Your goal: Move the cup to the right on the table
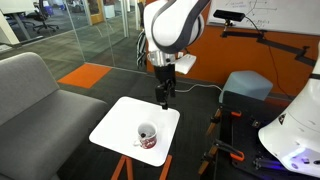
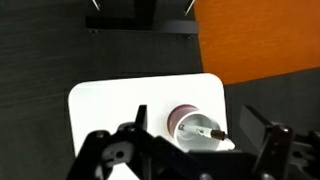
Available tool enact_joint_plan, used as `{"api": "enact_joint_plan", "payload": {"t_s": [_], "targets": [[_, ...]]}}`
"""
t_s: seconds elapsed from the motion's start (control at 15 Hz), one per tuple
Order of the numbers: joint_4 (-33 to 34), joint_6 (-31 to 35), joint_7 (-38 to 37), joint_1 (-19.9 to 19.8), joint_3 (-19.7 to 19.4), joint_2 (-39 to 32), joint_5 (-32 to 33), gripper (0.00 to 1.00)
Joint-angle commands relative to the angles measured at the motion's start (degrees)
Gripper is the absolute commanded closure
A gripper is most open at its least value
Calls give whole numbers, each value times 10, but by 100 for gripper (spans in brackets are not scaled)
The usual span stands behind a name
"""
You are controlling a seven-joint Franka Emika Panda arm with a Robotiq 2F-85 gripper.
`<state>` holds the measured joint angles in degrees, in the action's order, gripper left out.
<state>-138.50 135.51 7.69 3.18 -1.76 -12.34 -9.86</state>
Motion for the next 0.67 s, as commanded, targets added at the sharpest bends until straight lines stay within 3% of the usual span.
{"api": "enact_joint_plan", "payload": {"t_s": [0.0,0.33,0.6], "targets": [[108,-8,19,-23,35,-129,-27,0],[241,-16,13,-50,57,-266,-24,0],[299,-22,42,-68,62,-330,-7,0]]}}
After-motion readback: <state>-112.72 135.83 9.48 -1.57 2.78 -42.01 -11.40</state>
